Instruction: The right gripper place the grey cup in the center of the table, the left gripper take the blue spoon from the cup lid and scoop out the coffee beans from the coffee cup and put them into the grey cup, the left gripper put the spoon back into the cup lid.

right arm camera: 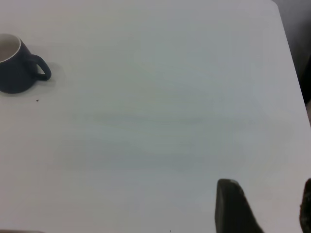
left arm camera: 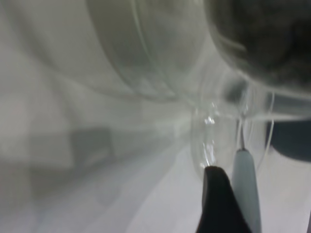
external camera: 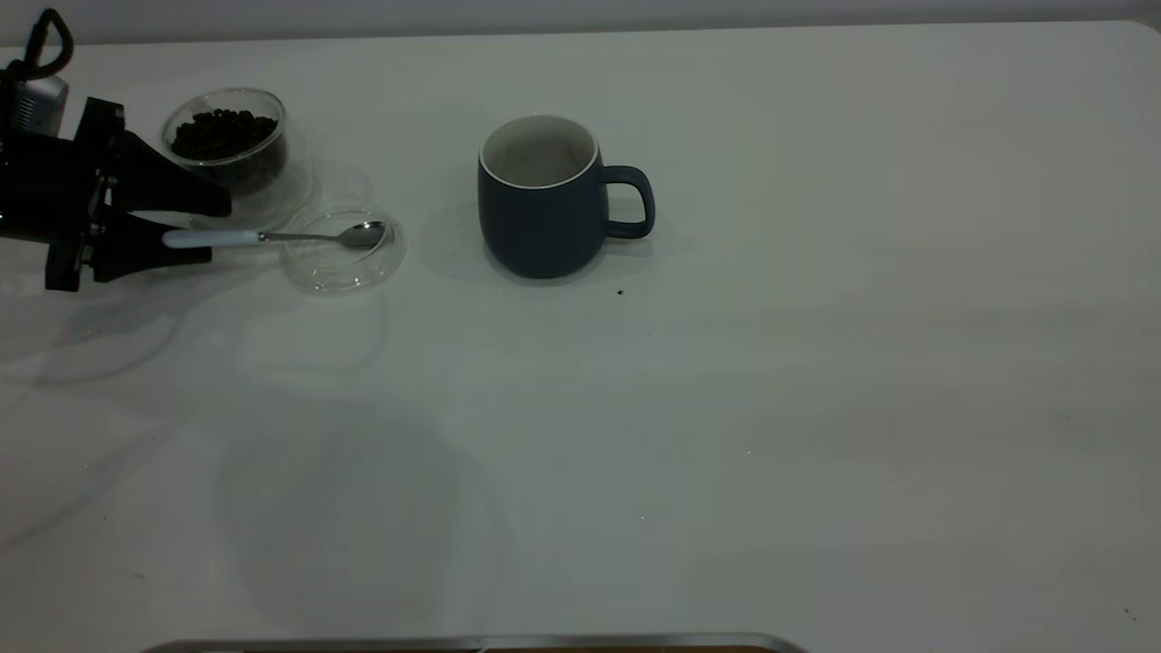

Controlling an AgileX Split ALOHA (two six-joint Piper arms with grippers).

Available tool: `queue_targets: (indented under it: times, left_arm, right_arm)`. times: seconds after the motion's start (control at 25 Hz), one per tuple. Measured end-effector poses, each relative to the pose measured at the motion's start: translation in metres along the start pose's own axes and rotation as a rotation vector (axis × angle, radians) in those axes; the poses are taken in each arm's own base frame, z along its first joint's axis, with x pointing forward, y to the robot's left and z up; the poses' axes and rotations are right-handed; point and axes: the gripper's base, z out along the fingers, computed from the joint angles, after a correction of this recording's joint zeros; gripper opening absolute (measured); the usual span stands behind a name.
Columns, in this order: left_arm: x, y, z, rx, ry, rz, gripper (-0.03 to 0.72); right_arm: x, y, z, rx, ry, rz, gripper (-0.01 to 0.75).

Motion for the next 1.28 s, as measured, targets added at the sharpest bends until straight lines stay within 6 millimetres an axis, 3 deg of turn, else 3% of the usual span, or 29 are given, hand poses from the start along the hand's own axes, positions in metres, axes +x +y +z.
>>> queue_targets:
  times: [0.44,0.76,1.0,1.28]
  left_arm:
    - [-0.006,0.015,-0.025,0.028,-0.065,-0.052,0.517]
    - [-0.009,0.018,-0.081,0.221,-0.114,-0.081,0.518]
    - [-0.019,-0.019,-0.111,0.202,-0.107,0.001,0.518]
    - [-0.031,-0.103,-0.16,0.183,-0.169,0.065,0.518]
  right_arm:
    - [0.0,0.0,0.0,0.0,0.0,0.0,0.375]
    - [0.0,0.0,0.0,0.0,0.0,0.0,0.375]
    - [0.0,0.0,0.0,0.0,0.0,0.0,0.375]
    - [0.0,0.0,0.0,0.0,0.0,-0.001,0.375]
